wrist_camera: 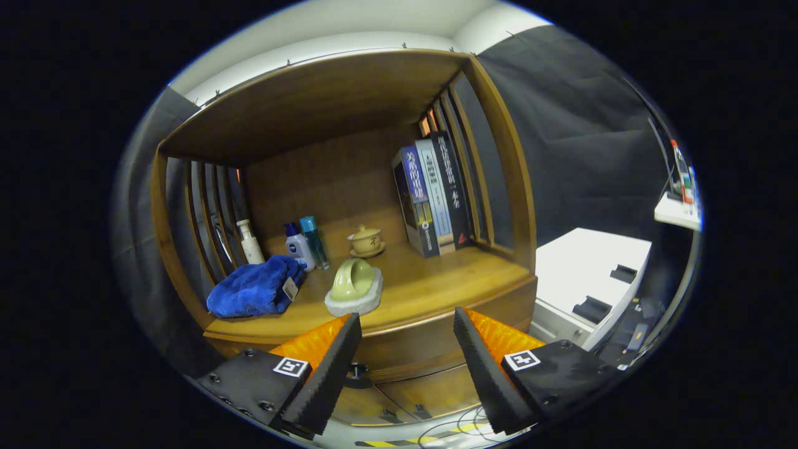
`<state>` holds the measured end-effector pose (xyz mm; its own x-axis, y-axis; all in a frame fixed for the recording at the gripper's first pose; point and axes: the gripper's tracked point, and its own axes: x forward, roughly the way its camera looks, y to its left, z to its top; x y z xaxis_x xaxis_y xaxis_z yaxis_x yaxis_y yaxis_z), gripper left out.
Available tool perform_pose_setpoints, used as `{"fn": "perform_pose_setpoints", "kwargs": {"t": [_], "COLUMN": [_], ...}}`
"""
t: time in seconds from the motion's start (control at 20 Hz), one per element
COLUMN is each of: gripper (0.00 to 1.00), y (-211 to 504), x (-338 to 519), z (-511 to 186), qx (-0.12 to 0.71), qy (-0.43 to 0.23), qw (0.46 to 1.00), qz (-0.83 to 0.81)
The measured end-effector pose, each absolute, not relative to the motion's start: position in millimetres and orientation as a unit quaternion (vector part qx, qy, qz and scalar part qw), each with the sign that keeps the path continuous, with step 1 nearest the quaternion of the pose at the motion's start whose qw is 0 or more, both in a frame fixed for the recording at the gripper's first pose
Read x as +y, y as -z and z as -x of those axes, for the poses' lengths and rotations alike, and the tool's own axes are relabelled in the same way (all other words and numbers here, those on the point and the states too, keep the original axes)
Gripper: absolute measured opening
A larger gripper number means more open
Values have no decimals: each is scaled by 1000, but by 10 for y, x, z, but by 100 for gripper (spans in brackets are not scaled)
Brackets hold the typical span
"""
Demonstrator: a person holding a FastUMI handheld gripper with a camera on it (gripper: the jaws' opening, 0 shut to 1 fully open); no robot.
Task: Pull open the drawer, take out the items inside it, and place them on the countertop above the cabinet.
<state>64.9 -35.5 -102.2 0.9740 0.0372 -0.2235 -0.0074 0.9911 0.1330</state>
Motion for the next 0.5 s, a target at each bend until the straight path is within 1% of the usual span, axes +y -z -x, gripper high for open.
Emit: {"fn": "perform_pose_setpoints", "kwargs": {"t": [0.2, 0.5], "gripper": [98, 98], "y": [293, -231], "x": [-333, -356], "z": [-519, -313], "qx": [68, 60], "qy": [-8, 10], "qw": [996, 995], "qz": [-59, -82]}}
